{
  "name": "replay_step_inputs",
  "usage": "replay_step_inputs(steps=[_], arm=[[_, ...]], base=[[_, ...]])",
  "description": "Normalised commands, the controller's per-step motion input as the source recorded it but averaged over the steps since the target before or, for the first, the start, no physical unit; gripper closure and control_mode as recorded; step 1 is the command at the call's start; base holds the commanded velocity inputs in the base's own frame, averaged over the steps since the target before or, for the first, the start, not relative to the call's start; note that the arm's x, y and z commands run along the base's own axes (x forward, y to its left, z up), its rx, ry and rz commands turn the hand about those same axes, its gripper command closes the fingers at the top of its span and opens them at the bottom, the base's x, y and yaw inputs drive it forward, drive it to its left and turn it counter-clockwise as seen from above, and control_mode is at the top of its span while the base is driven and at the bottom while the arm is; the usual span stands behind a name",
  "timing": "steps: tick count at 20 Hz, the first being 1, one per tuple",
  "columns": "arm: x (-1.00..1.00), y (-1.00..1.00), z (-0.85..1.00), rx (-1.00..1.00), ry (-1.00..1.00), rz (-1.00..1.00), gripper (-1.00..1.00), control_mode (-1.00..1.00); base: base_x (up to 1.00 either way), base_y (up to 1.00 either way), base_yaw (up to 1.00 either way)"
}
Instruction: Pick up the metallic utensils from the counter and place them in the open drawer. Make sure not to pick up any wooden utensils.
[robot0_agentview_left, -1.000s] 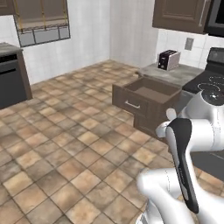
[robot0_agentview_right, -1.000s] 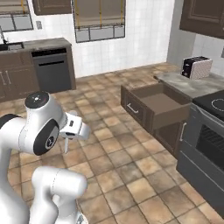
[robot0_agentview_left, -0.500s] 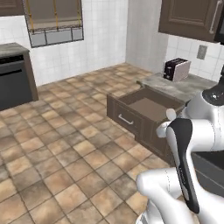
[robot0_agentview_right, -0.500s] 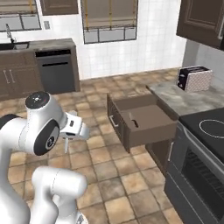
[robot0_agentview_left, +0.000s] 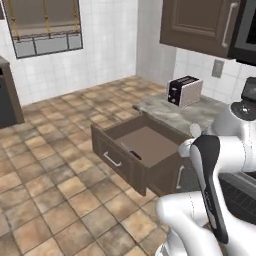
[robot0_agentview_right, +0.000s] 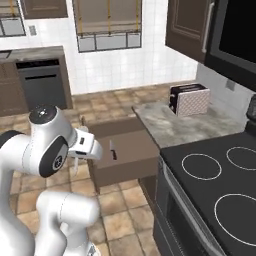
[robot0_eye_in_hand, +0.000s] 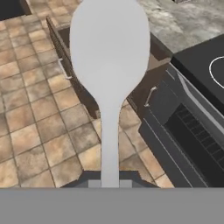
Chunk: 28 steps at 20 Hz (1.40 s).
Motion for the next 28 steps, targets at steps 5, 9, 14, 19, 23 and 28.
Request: replay_step_inputs(steps=[5,9,14,19,23,28], arm=[[0.0,0.0,0.0,0.0,0.0,0.0,1.0,1.0],[0.0,0.0,0.0,0.0,0.0,0.0,1.0,1.0],[0.0,0.0,0.0,0.0,0.0,0.0,1.0,1.0],[0.0,0.0,0.0,0.0,0.0,0.0,1.0,1.0],[0.0,0.0,0.0,0.0,0.0,0.0,1.0,1.0],[0.0,0.0,0.0,0.0,0.0,0.0,1.0,1.0]], base=[[0.48,-0.22,0.36],[0.28,-0.31,0.4],[0.43,-0.43,0.29],[0.54,-0.55,0.09],[0.64,-0.3,0.14],[0.43,-0.01,0.26]])
